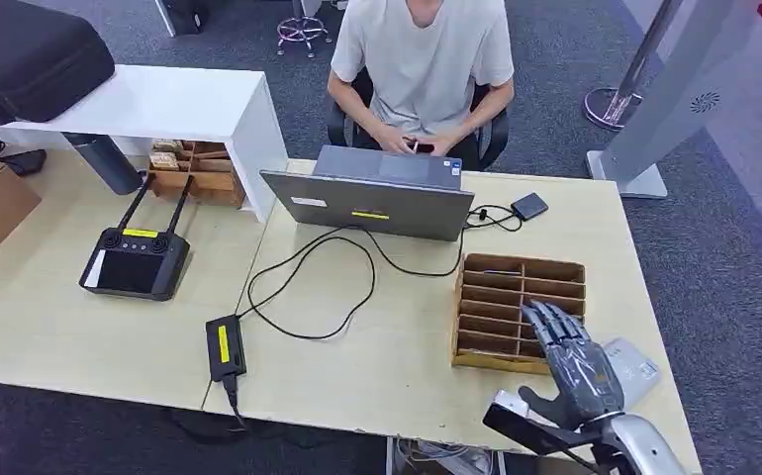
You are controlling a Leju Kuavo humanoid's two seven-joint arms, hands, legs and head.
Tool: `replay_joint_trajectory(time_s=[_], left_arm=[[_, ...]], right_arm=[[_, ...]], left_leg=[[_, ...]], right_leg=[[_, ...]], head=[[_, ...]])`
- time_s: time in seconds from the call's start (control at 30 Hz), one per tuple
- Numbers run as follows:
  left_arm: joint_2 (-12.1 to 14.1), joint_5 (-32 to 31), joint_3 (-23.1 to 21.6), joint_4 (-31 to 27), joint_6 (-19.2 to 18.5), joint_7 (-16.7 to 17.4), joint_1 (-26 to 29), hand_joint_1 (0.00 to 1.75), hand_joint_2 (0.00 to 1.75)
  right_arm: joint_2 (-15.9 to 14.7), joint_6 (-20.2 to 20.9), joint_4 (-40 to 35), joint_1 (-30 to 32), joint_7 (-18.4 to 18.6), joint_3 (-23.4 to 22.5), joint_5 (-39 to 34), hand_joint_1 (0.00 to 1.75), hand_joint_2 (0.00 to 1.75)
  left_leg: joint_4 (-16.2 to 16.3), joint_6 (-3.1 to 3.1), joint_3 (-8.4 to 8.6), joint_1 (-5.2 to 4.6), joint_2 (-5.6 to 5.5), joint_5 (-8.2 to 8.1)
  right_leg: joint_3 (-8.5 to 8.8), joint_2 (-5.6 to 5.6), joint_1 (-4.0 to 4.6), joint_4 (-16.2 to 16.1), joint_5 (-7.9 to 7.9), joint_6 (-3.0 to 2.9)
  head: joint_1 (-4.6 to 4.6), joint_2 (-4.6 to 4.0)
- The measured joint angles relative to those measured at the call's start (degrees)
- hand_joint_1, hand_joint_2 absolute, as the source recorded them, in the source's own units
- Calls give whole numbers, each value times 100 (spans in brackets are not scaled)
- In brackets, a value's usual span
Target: Pass the card to the sensor for recognition and then transmit it.
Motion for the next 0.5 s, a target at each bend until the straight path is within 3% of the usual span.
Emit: replay_joint_trajectory(time_s=[0.5], left_arm=[[24,-2,-55,48,-98,9,-34,0,175]], right_arm=[[31,-369,422,-355,140,46,232,0,175]], left_leg=[[0,0,1,0,0,1]], right_leg=[[0,0,0,0,1,0]], head=[[-2,0]])
